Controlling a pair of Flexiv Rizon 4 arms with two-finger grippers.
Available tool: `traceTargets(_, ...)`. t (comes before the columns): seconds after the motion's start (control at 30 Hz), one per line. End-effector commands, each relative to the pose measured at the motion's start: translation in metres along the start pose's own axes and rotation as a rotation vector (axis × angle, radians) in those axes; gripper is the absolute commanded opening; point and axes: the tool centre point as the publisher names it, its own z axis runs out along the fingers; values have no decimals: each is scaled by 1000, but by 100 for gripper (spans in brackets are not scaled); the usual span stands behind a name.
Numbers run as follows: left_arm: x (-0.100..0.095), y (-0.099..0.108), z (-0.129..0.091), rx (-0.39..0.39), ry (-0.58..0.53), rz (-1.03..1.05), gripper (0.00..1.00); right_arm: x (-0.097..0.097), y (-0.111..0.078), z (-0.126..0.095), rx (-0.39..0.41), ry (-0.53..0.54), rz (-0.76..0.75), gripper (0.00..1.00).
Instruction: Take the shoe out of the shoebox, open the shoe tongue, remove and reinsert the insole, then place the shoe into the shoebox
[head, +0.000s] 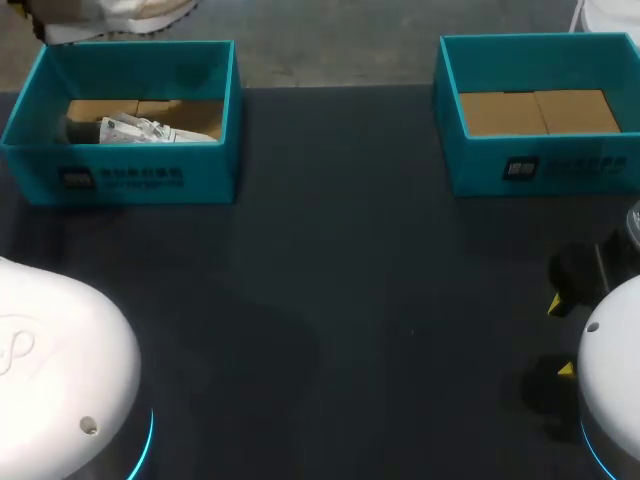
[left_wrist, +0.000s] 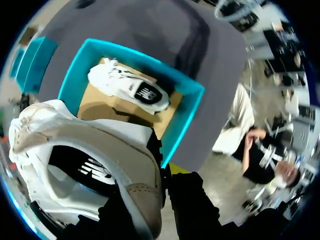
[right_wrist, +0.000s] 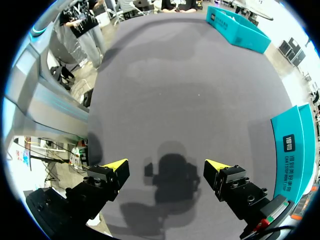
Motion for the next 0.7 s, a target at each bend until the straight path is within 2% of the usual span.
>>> traceTargets(0.03, 8, -1, 10, -84, -81, 197, 0, 2, 0, 1, 1, -3, 0, 100)
traceTargets(0.13, 10, 4, 12, -41, -99, 233, 0, 2, 0, 1, 1, -3, 0, 100)
traceTargets(0.63, 10, 6, 13, -39, -93, 238, 0, 2, 0, 1, 1, -3, 0, 100)
traceTargets(0.7, 6, 7, 15, -19, -102, 268, 0, 2, 0, 1, 1, -3, 0, 100)
